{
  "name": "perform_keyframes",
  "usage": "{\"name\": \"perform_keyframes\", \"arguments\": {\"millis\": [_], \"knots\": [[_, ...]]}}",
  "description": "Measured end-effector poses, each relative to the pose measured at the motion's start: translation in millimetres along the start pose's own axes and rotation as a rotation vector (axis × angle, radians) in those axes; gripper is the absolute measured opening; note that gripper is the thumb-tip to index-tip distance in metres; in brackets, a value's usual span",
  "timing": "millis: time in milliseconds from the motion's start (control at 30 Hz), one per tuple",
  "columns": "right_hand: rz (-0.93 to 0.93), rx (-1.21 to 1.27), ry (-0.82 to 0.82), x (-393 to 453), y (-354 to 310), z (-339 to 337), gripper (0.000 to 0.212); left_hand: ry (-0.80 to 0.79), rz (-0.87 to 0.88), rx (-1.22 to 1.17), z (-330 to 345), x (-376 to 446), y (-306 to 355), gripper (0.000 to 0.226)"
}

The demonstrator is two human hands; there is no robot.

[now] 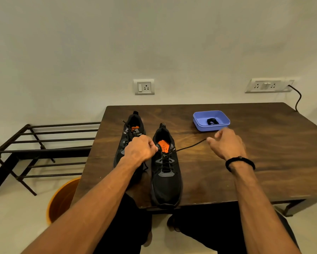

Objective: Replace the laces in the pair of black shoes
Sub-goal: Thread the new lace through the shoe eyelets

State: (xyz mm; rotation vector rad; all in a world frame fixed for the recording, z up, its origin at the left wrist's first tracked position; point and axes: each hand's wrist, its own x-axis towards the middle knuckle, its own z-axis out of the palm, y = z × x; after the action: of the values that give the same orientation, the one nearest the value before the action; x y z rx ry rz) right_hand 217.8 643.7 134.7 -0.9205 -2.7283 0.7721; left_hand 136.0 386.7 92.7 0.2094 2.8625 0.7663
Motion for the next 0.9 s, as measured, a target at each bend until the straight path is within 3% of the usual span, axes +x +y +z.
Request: {"name": "perform_keyframes", "arguments": {"millis": [100, 167, 267, 367, 600, 733, 900], "knots": [[-0.009, 0.317, -0.191, -4, -16, -3, 0.065, 0.110, 0.129, -0.078, -3, -3, 5, 0.021], [0.043, 0.564, -0.387, -9, -31, 1, 0.068, 0.145, 0.248, -0.230, -7, -8, 18, 0.020], [0.075, 0.837, -0.621, -22, -45, 13, 0.078, -0.062, 0.406, -0.326, -11, -20, 38, 0.024], [0.032, 0.901, -0.753, -29, -50, 27, 0.089, -0.180, 0.462, -0.269, -5, -22, 40, 0.027], [0.000, 0.857, -0.824, -30, -54, 51, 0.093, -0.196, 0.498, -0.313, -7, -22, 37, 0.011], [-0.015, 0.862, -0.793, -26, -54, 52, 0.077, -0.083, 0.441, -0.279, -6, -19, 36, 0.008], [-0.258, 0.733, -0.484, -24, -45, 52, 0.012, 0.174, 0.226, -0.436, -5, -8, 24, 0.010]]}}
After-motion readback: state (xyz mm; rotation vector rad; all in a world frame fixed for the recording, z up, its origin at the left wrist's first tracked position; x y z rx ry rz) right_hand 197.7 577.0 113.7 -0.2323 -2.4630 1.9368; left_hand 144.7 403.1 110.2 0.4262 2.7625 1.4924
